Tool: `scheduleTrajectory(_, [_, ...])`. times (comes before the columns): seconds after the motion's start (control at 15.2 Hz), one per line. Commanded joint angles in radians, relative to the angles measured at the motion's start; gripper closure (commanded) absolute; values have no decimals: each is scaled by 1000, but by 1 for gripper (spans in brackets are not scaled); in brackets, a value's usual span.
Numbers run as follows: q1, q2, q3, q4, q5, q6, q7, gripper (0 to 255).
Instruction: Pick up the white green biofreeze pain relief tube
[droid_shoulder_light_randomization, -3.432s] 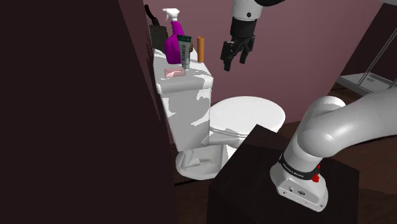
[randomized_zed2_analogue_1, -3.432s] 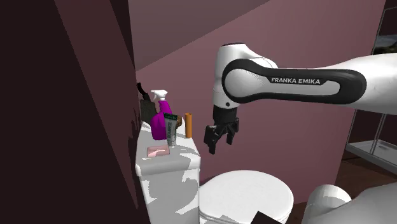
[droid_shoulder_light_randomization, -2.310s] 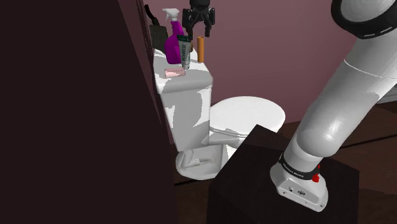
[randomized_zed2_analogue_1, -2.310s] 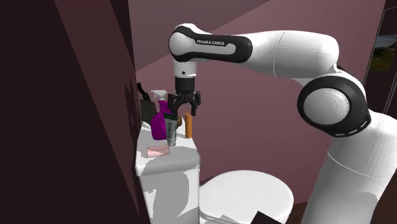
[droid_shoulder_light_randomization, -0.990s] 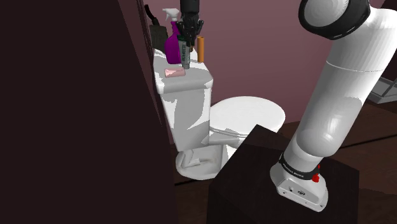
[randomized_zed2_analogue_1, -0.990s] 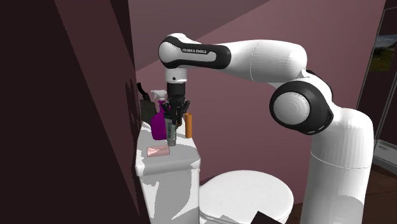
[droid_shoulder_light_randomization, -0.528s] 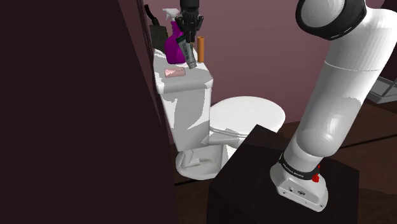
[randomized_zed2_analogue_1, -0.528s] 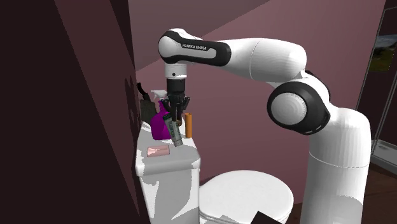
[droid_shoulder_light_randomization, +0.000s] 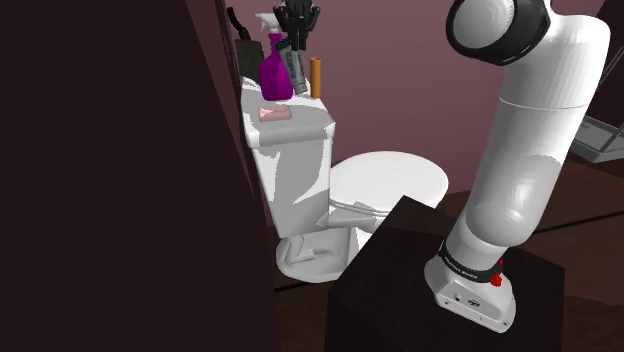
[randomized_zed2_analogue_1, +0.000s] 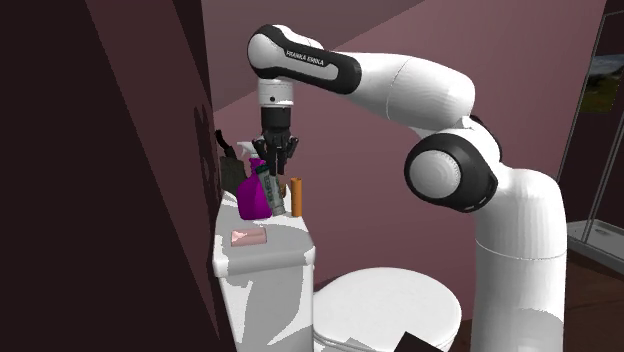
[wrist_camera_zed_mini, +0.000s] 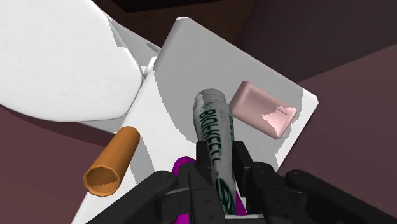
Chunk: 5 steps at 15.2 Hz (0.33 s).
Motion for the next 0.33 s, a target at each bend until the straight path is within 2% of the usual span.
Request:
scheduleTrajectory(0.0, [-1,24,0,66,1,-42,3,255])
scheduleTrajectory(0.13, [-2,54,0,140,3,-86,5,255])
scheduleTrajectory(0.26, [-2,56,0,145,4,-89,6,255])
